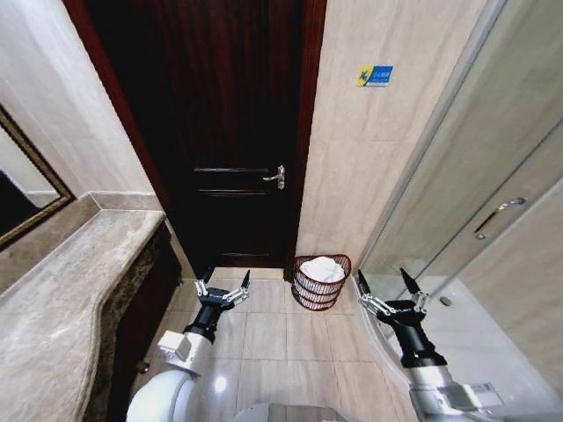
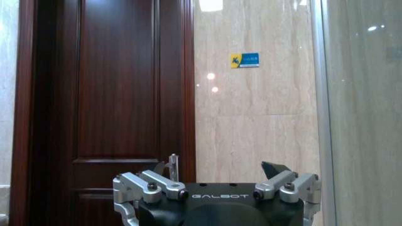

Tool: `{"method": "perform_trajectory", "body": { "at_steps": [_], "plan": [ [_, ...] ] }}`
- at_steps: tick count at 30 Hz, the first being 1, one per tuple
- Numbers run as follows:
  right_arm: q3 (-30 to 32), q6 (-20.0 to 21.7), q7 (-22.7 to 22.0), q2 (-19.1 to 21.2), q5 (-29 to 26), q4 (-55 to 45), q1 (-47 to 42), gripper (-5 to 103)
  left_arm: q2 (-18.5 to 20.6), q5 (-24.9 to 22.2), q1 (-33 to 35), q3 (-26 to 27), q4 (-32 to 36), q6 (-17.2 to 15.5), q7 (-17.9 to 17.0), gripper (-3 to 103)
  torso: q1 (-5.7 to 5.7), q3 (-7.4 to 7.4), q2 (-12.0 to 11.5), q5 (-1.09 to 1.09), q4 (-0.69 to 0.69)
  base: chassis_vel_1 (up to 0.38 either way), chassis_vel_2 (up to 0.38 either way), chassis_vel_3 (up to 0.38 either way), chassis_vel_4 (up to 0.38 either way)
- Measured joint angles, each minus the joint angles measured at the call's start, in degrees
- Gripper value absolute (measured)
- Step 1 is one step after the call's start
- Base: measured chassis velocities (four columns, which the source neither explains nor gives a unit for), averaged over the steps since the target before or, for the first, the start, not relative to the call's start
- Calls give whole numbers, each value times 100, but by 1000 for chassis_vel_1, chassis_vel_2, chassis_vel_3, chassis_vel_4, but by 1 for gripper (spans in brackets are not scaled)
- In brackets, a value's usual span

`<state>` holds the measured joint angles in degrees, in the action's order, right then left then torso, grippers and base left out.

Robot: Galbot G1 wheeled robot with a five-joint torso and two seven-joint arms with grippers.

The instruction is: Discard the used towel into the hamper.

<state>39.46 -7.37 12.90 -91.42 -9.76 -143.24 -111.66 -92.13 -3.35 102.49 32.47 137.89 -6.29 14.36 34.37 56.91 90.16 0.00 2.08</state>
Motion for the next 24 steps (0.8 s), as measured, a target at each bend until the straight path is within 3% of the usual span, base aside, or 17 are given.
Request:
{"method": "perform_trajectory", "body": {
  "at_steps": [24],
  "plan": [
    [0, 0, 0, 0, 0, 0, 0, 100, 0, 0, 0, 0, 0, 0, 0, 100, -2, -1, 1, -1, 0, 101, -138, -105, 140]
  ]
}}
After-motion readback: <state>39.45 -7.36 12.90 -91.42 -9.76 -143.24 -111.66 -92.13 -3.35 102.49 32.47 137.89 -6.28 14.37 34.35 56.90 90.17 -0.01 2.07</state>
